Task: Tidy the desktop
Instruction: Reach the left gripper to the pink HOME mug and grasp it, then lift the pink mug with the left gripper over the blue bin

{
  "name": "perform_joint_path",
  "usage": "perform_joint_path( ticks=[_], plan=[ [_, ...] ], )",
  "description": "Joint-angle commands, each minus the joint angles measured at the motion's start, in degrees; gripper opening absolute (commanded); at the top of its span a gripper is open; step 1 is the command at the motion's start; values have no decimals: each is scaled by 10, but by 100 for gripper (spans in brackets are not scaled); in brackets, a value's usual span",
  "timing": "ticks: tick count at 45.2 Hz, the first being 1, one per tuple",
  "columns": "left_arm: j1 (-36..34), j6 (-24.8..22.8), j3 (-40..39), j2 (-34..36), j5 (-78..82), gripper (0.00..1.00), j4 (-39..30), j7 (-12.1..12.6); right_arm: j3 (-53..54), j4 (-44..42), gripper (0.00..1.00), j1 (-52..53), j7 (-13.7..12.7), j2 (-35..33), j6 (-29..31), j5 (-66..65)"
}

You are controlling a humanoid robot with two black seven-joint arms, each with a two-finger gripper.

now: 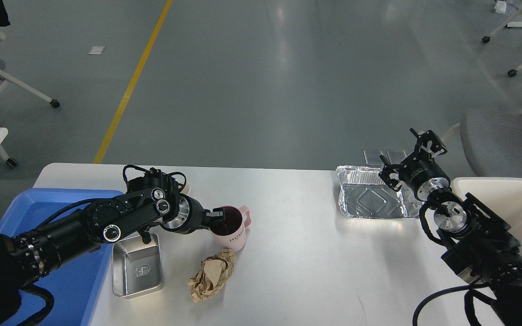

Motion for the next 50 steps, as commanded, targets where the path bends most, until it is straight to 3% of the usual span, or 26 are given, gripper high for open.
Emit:
perform_joint_path(
  ticks=[1, 10, 21, 29, 42, 50],
  plan=[
    [1, -21, -14, 1, -28, 0, 4, 8, 0, 0, 100, 0, 0, 0, 0, 0],
    [2, -28, -20, 3, -29, 0, 4, 6, 0, 0, 100, 0, 0, 1, 0, 0],
    [-11, -86, -48, 10, -28, 0, 3, 2, 0, 1, 100, 1, 0, 1, 0, 1],
    [-39, -165, -66, 37, -33, 0, -11, -5, 0, 1, 100, 1, 0, 1, 0, 1],
    [-98, -245, -70, 112, -35, 0, -39, -40, 0, 6, 100, 1, 0, 1, 0, 1],
    [-138, -248, -70, 191, -36, 0, -69, -88, 0, 16, 100, 1, 0, 0, -1, 1]
  ],
)
